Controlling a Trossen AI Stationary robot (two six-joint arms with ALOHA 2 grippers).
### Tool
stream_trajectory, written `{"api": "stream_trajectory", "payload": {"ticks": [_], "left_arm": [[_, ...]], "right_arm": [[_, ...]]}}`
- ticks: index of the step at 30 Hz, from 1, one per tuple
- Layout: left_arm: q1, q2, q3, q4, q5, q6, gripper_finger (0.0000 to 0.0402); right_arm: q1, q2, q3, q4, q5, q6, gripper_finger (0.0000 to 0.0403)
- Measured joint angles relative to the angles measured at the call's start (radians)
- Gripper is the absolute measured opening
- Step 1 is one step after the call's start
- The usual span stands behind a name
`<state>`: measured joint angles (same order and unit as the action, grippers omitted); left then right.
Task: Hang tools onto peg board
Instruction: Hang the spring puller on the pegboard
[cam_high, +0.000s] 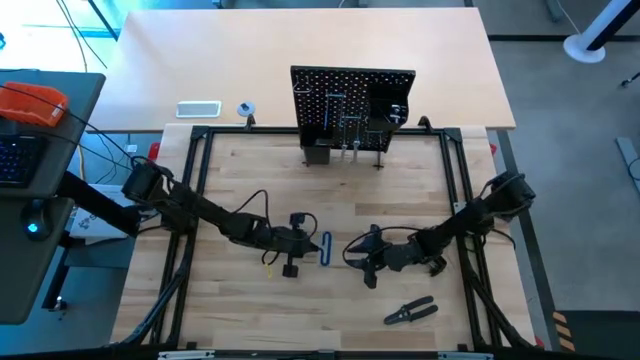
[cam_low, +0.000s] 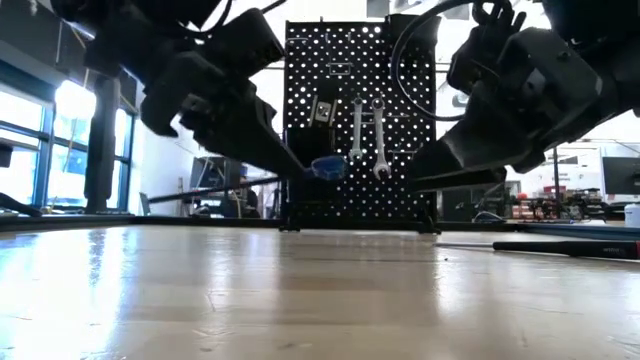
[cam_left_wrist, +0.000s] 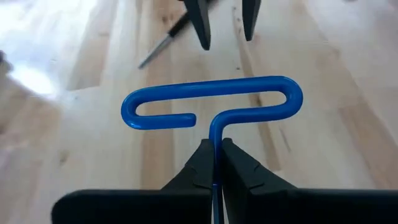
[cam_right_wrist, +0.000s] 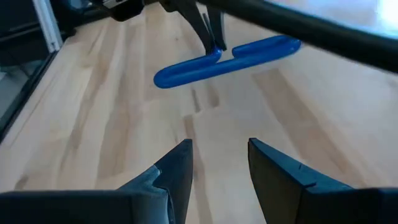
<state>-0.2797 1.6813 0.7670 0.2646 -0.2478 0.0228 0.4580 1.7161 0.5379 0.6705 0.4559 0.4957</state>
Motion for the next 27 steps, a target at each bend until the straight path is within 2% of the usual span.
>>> {"api": "stream_trajectory", "payload": {"ticks": [3,9,16,19,22,27], "left_arm": [[-0.007,-0.031,0.000,-0.015,-0.054,0.021,0.0000],[-0.012,-0.121,0.000,-0.040,-0.153,0.067,0.0001],[-0.012,-0.247,0.000,-0.052,-0.339,0.151,0.0004],[-0.006,-0.300,0.001,-0.052,-0.388,0.185,0.0003],[0.005,-0.335,0.002,-0.072,-0.385,0.196,0.0003],[0.058,-0.328,0.002,-0.190,-0.235,0.073,0.0001]], "right_arm": [[0.000,-0.002,0.000,0.000,0.041,-0.015,0.0149],[0.000,-0.004,0.000,0.000,0.049,-0.025,0.0149],[0.000,-0.004,0.000,0.000,0.049,-0.014,0.0149],[0.000,-0.004,0.000,-0.001,0.049,-0.009,0.0149],[0.000,-0.004,0.000,-0.002,0.048,0.001,0.0149],[0.000,-0.005,0.000,-0.020,0.046,0.021,0.0149]]}}
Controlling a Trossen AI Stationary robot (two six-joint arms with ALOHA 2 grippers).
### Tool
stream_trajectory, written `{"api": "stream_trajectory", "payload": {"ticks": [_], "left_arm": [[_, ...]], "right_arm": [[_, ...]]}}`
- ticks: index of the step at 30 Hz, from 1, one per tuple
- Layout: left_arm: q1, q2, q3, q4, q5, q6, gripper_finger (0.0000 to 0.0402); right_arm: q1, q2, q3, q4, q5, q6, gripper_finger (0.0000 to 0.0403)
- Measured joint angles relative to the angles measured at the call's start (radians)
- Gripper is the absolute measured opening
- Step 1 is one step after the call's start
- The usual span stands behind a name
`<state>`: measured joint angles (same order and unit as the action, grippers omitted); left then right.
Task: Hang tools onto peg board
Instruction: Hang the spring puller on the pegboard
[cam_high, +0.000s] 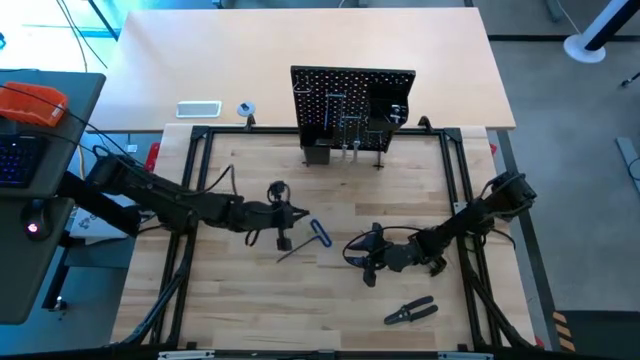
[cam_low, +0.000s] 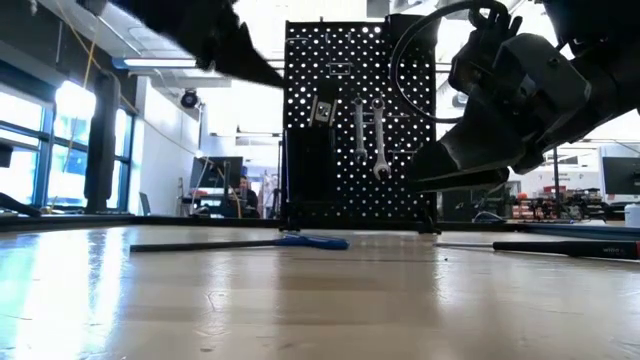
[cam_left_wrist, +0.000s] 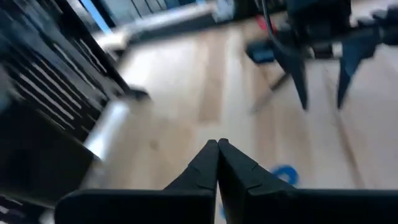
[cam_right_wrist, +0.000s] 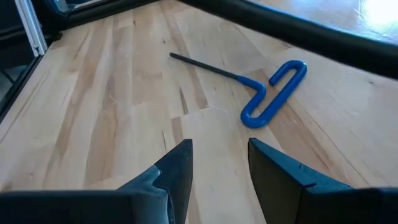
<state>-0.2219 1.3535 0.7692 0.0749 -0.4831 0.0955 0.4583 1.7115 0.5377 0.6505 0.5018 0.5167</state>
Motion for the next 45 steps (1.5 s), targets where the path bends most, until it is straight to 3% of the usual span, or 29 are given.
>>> {"api": "stream_trajectory", "payload": {"ticks": [5,7,13,18,21,24,28,34,45], "left_arm": [[0.015,0.114,-0.002,-0.069,0.181,-0.169,0.0003],[-0.008,0.185,-0.002,-0.068,0.199,-0.208,0.0013],[-0.072,0.369,-0.003,0.068,0.138,-0.280,0.0087],[-0.088,0.461,-0.003,0.106,-0.117,-0.367,0.0135],[-0.077,0.499,-0.002,0.159,-0.063,-0.375,0.0139],[-0.057,0.526,-0.002,0.226,0.034,-0.386,0.0136],[-0.038,0.541,0.000,0.233,0.075,-0.415,0.0119],[-0.036,0.562,0.003,0.200,0.080,-0.396,0.0020],[-0.042,0.504,-0.004,0.199,0.042,-0.274,0.0002]], "right_arm": [[-0.002,0.002,0.000,-0.003,0.000,0.000,0.0149],[-0.004,0.002,0.000,-0.002,0.004,0.000,0.0149],[-0.014,0.002,0.000,-0.003,0.022,-0.010,0.0149],[-0.022,0.002,0.000,0.002,0.027,-0.022,0.0149],[-0.026,0.002,0.000,0.005,0.031,-0.024,0.0149],[-0.041,0.002,0.000,0.005,0.032,-0.024,0.0149],[-0.066,0.002,0.000,0.005,0.031,-0.024,0.0149],[-0.086,0.033,0.000,0.028,0.032,-0.015,0.0149],[-0.076,0.218,0.000,0.252,0.037,0.155,0.0149]]}}
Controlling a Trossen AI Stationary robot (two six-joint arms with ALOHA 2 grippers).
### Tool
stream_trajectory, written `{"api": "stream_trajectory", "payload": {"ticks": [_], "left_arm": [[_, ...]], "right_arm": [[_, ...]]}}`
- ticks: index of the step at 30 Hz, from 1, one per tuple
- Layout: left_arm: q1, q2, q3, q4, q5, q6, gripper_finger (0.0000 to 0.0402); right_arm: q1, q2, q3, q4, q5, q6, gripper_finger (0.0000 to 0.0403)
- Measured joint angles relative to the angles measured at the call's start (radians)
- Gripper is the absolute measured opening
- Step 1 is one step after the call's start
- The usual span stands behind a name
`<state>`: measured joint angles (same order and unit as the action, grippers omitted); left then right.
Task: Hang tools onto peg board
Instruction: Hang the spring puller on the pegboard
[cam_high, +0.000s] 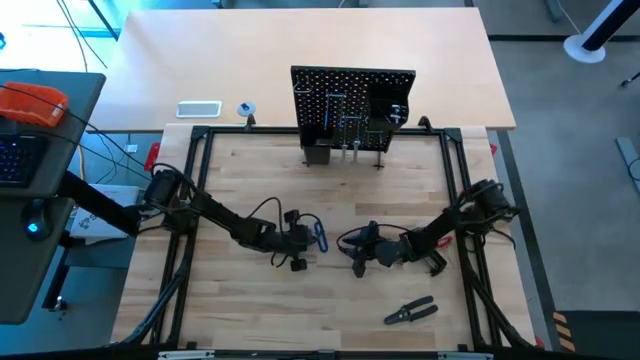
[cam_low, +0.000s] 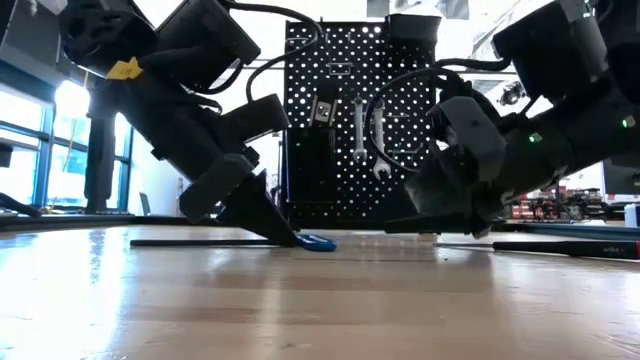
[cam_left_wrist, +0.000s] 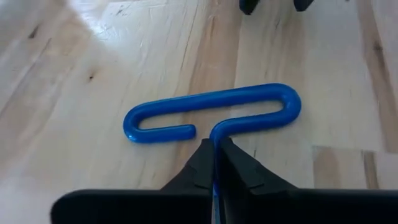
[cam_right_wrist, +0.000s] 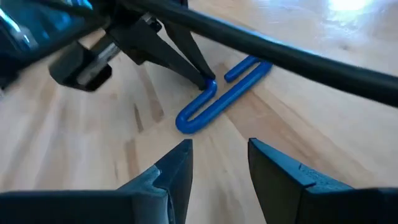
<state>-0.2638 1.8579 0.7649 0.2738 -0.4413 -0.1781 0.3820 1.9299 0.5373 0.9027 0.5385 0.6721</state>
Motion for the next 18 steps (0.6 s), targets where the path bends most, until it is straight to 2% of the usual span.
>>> {"api": "stream_trajectory", "payload": {"ticks": [6,9,12,15,18], "left_arm": [[-0.010,-0.040,-0.002,-0.001,-0.034,0.030,0.0003],[-0.014,-0.052,-0.001,0.004,-0.041,0.042,0.0003],[-0.012,-0.057,0.000,-0.005,-0.030,0.041,0.0003],[0.001,-0.057,0.001,-0.056,0.026,0.026,0.0001],[0.004,-0.057,0.001,-0.091,0.031,0.003,0.0020]], "right_arm": [[-0.013,0.060,0.000,0.155,0.003,0.045,0.0149],[-0.031,0.069,0.009,0.185,-0.045,0.022,0.0149],[-0.038,0.070,0.040,0.146,-0.088,-0.049,0.0149],[-0.037,0.070,0.076,0.076,-0.093,-0.079,0.0149],[-0.037,0.070,0.103,-0.007,-0.089,-0.087,0.0149]]}}
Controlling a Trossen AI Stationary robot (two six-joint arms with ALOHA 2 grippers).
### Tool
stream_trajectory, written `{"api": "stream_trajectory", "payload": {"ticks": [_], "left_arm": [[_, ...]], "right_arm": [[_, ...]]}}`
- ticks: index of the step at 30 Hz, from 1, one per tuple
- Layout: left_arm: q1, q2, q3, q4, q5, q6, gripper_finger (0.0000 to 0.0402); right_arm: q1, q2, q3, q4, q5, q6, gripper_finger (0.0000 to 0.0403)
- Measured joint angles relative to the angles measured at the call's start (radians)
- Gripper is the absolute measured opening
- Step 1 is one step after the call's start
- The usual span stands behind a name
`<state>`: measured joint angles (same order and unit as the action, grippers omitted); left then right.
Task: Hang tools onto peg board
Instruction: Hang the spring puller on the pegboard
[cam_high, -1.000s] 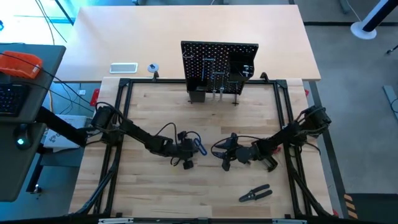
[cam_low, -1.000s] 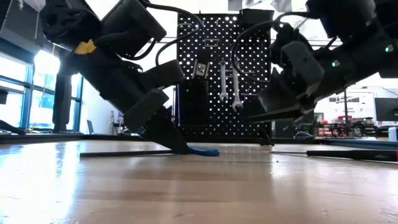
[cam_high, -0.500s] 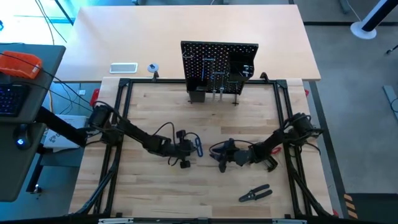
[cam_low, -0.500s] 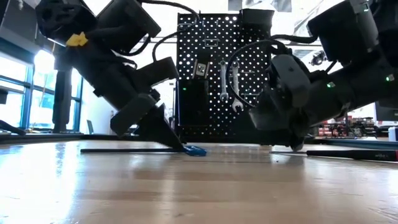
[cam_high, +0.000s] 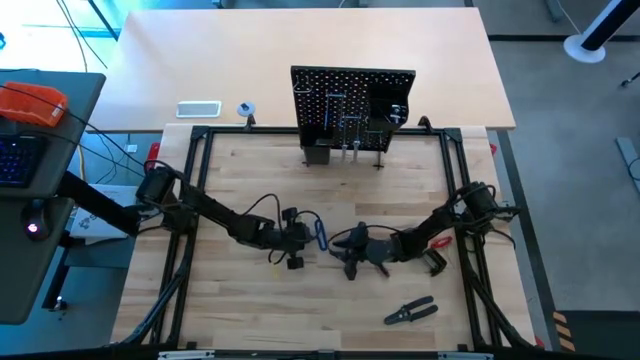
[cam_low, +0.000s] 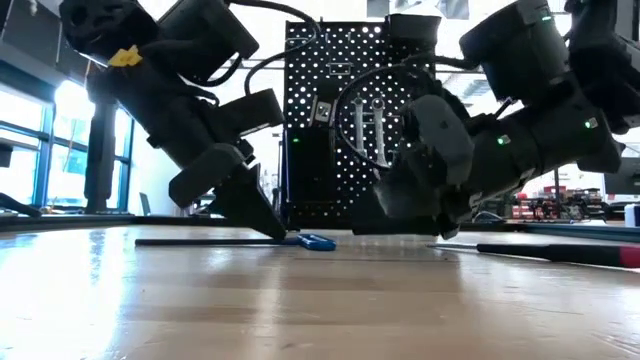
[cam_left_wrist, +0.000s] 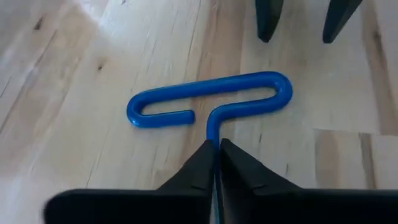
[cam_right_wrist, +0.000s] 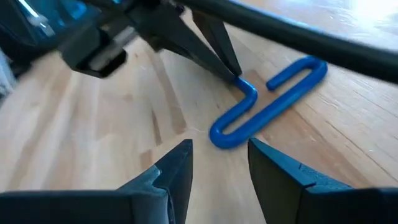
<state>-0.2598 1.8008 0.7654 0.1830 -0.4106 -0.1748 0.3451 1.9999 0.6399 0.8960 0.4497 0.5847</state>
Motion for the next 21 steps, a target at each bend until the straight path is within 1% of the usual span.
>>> {"api": "stream_trajectory", "payload": {"ticks": [3,5,8,11,13,16,18,21], "left_arm": [[0.003,0.000,0.000,-0.007,-0.008,-0.022,0.0055],[0.016,0.000,0.000,-0.003,0.006,-0.032,0.0078],[0.054,-0.001,0.000,-0.005,0.052,-0.041,0.0103],[0.091,-0.001,0.000,-0.003,0.104,-0.040,0.0115],[0.113,-0.001,0.000,0.000,0.175,-0.028,0.0118],[0.144,0.010,0.002,0.005,0.285,-0.024,0.0118],[0.153,0.031,0.004,0.011,0.301,-0.022,0.0110],[0.156,0.052,0.006,0.022,0.304,-0.002,0.0071]], "right_arm": [[-0.001,0.000,0.008,-0.033,0.002,-0.005,0.0149],[0.000,-0.001,0.009,-0.032,0.002,-0.015,0.0149],[0.000,-0.014,0.009,-0.040,0.002,-0.044,0.0149],[0.000,-0.028,0.010,-0.039,0.003,-0.088,0.0149],[-0.002,-0.030,0.015,-0.050,0.004,-0.093,0.0149],[-0.007,-0.030,0.045,-0.129,-0.008,-0.081,0.0149],[-0.011,-0.030,0.078,-0.214,-0.010,-0.069,0.0149],[-0.021,-0.030,0.131,-0.326,-0.001,-0.069,0.0149]]}}
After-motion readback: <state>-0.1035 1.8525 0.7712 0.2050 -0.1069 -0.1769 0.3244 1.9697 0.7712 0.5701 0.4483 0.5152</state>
